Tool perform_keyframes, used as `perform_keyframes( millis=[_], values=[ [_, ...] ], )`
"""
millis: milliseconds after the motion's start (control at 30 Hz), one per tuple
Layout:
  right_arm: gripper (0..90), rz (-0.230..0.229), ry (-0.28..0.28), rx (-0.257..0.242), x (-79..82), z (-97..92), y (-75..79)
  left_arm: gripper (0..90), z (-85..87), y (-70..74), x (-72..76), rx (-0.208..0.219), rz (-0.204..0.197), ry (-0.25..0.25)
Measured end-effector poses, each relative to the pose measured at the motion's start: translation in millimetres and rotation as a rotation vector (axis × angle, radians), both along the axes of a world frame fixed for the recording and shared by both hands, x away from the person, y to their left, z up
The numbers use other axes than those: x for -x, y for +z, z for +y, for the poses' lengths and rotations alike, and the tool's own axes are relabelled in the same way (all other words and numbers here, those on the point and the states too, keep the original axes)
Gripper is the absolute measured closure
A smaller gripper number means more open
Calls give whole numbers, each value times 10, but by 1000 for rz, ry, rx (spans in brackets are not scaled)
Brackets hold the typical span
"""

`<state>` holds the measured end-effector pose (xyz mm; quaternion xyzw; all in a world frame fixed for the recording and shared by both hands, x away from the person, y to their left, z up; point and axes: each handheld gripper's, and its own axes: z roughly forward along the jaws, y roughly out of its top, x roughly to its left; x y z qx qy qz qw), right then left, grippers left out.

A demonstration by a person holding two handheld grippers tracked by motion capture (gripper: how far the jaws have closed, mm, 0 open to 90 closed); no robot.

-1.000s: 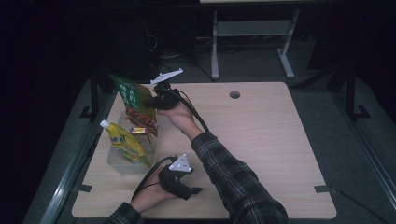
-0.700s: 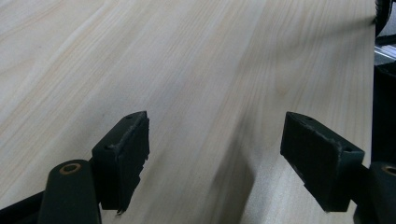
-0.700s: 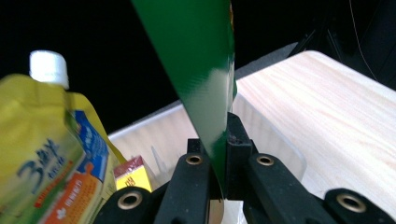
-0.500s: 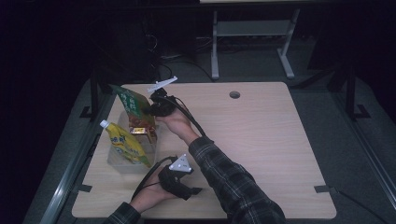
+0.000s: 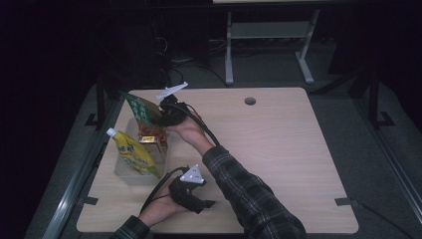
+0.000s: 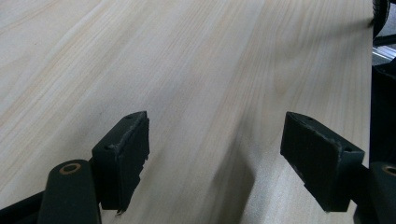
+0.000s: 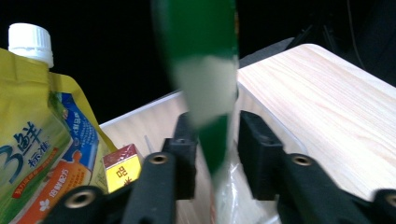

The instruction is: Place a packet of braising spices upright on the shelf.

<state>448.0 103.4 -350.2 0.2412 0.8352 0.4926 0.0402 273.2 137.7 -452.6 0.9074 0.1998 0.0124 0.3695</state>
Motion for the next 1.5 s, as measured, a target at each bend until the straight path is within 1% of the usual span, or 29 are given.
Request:
perform_keyframes(
  millis=[100,133,167,233,267,300,367,400,467,500,533,567,667,800,867,933,967,1067,1100,1167,1233,1300,1333,1367,1467,1500],
  values=[
    [495,-16,-13,19,31,-52,27,232,-2,-4,3,4,4,2],
    [456,-22,-14,18,38,-73,31,232,0,-5,1,2,4,0],
    [430,-26,-19,16,54,-115,43,232,-2,-7,7,9,9,5],
    [394,-17,-10,13,75,-183,61,230,1,-9,2,8,6,5],
    [392,-22,-12,18,92,-226,71,230,4,-9,-1,11,10,4],
    [392,-23,-6,18,111,-286,78,229,13,-9,-14,3,8,-7],
    [386,-20,-7,25,141,-371,91,228,17,-10,-17,5,8,-3],
    [386,-25,-11,27,162,-437,99,227,12,-12,-11,16,16,7],
    [381,-25,-14,21,194,-548,111,227,13,-14,-12,23,16,11],
    [379,-32,-15,23,210,-608,115,227,20,-10,-19,12,10,3],
    [379,-26,-18,23,227,-655,120,226,23,-8,-20,10,9,1],
    [378,-32,-18,21,249,-734,120,226,24,-9,-20,11,9,1],
    [378,-35,-32,22,294,-928,102,226,23,-12,-18,17,12,2],
    [378,-36,-61,24,346,-1193,63,225,27,-1,-18,18,6,0],
    [378,-49,-67,26,375,-1338,35,225,30,3,-18,23,7,1],
    [377,-42,-86,23,424,-1481,6,225,34,5,-20,22,7,2],
    [376,-43,-90,22,444,-1555,-14,225,33,-1,-22,29,7,4],
    [366,-40,-116,35,516,-1788,-81,225,33,-1,-19,24,14,5],
    [363,-43,-124,38,538,-1858,-105,225,33,-1,-21,23,7,4],
    [360,-35,-137,30,585,-1954,-132,225,32,0,-22,21,0,5],
    [361,-35,-136,27,666,-2103,-185,224,36,2,-26,22,-5,-1],
    [361,-37,-145,40,744,-2224,-240,225,30,-2,-16,36,7,11],
    [360,-42,-148,46,779,-2285,-272,225,31,0,-17,35,7,12],
    [360,-30,-152,43,824,-2336,-298,225,32,-1,-20,34,5,11],
    [359,-33,-157,62,936,-2488,-395,225,32,-2,-15,35,7,14],
    [358,-32,-160,70,979,-2536,-427,225,35,2,-17,28,6,10]
  ],
)
